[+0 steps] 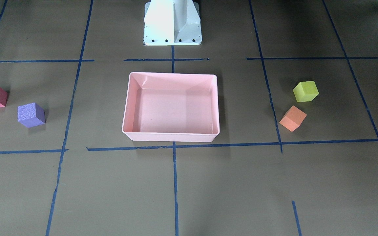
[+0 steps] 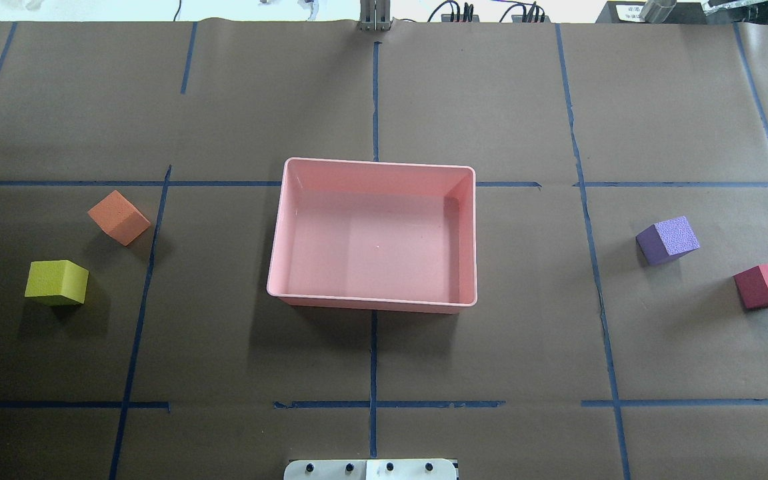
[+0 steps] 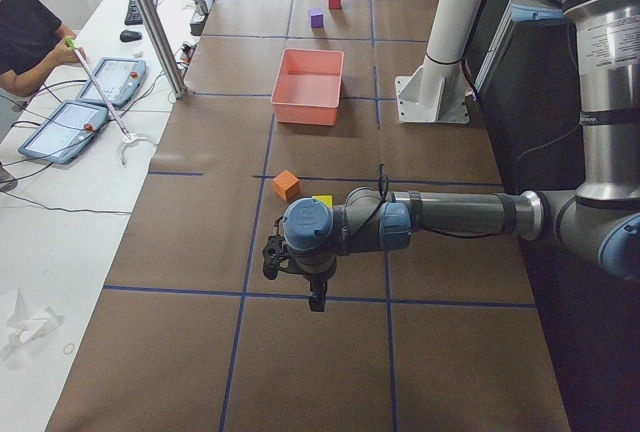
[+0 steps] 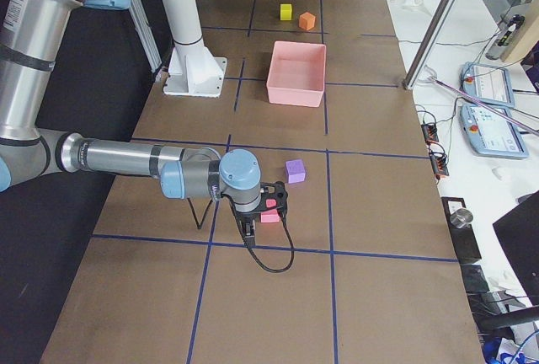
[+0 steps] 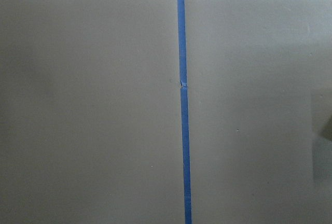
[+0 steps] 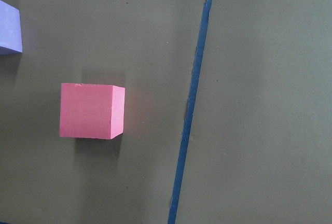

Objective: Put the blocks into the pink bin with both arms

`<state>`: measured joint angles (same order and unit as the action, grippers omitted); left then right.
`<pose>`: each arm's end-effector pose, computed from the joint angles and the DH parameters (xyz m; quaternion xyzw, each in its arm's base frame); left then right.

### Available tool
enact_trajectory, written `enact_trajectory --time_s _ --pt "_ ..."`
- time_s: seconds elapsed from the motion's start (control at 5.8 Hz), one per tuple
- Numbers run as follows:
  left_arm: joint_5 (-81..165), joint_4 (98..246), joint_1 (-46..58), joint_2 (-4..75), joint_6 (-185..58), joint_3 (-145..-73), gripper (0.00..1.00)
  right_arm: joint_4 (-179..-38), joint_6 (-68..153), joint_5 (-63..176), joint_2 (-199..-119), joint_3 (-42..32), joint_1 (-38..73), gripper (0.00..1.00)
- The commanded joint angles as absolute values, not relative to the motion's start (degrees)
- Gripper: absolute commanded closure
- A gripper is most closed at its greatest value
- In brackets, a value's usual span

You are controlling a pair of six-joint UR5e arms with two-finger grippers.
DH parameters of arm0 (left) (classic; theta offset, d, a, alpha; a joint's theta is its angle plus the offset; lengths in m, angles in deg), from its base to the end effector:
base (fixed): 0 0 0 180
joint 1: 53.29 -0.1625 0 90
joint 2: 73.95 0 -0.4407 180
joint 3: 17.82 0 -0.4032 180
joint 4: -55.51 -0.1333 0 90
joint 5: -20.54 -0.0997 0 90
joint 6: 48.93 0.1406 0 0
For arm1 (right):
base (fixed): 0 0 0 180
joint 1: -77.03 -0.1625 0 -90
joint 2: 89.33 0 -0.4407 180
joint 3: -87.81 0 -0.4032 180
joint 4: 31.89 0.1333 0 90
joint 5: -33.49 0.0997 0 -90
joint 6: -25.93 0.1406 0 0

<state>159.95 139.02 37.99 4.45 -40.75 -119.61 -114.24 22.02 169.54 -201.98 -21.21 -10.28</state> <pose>-0.0355 -0.4029 0.6947 -0.0153 0.4200 0.0317 0.9068 0.0161 -0.3401 0.6851 0.0364 -0.3905 -0.0666 0.9175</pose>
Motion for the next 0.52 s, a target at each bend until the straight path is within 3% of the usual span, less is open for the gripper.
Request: enact_trajectory --time_s 0.0,0.34 --pt "158.89 138.40 37.68 3.57 -40.93 -122.12 0.00 -114.24 22.15 169.20 -202.18 -21.44 -10.24 0.00" --pt "158.80 137.34 37.59 3.31 -41.01 -122.94 0.00 -114.24 22.23 169.89 -202.26 -21.44 -10.24 0.00"
